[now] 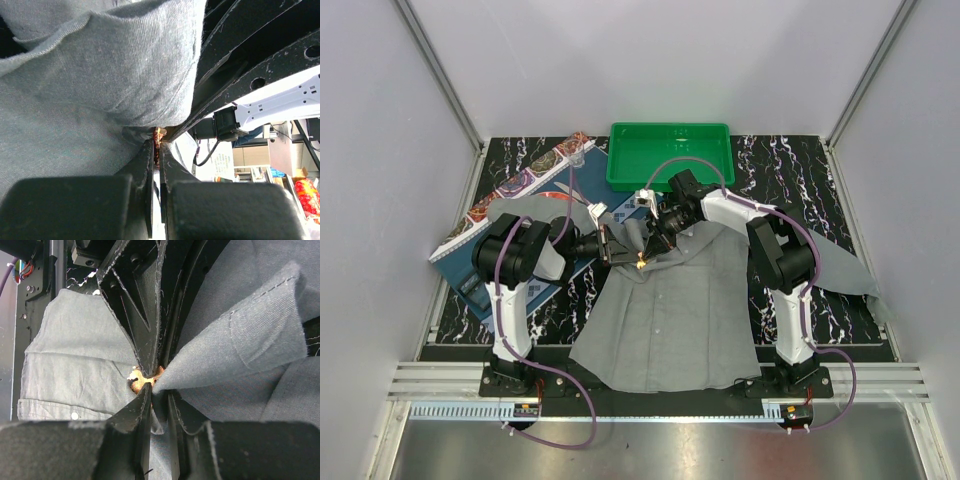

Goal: Pin the brooch onto the clothing
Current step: Pin the brooch onto the flattened clothing, then smooth out the clothing with brooches at the center of the board.

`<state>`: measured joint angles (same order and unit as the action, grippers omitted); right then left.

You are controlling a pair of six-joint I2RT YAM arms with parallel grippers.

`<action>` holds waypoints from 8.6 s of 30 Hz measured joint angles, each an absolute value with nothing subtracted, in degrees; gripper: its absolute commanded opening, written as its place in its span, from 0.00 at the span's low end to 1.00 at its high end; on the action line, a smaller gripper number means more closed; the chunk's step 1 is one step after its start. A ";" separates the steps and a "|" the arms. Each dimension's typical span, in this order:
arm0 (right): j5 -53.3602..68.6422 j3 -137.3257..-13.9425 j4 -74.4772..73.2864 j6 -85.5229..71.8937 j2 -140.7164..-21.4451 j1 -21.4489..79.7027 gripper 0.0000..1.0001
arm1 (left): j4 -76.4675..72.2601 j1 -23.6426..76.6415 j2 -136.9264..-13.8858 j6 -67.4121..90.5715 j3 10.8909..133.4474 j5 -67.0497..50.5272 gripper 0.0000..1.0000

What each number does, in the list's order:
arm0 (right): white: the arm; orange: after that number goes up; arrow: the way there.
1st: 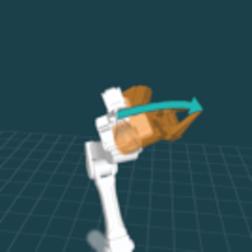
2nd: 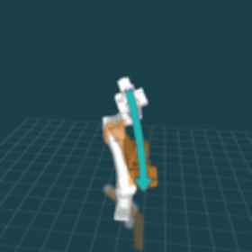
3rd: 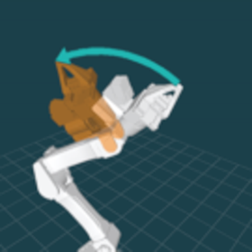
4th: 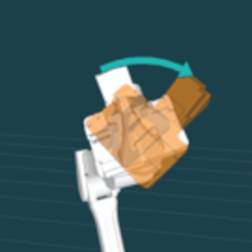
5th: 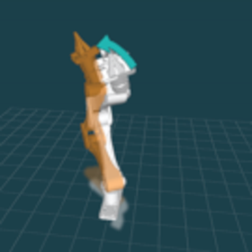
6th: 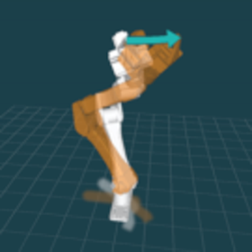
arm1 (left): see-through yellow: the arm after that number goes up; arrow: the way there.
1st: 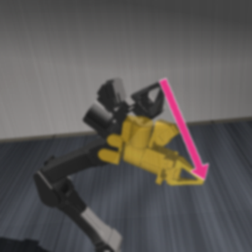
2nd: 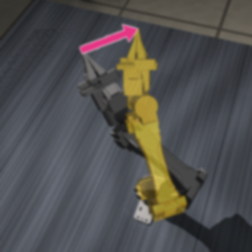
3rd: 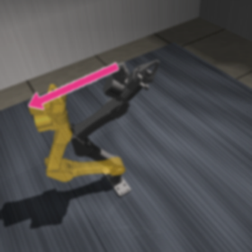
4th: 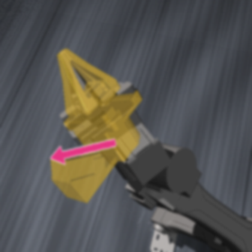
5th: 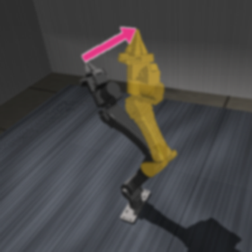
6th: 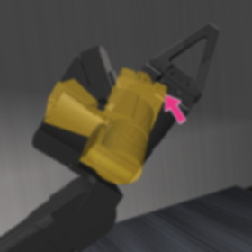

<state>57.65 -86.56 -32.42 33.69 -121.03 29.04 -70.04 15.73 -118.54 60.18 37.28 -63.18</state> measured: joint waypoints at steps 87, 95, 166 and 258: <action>27.75 -117.86 -56.60 32.34 -131.37 8.56 0.74 | 33.71 14.11 -109.95 -53.89 91.57 -32.53 0.63; 27.46 -118.98 -56.36 34.65 -135.41 8.56 0.71 | 46.02 15.09 -122.54 -53.08 102.67 -37.89 0.65; 38.35 -103.00 -32.16 31.70 -115.26 6.59 0.00 | 29.30 9.43 -108.20 -41.71 95.61 -42.24 0.00; 21.45 -94.32 -63.37 46.28 -122.89 17.21 0.76 | 39.70 -26.35 -106.59 -29.87 94.21 0.78 0.08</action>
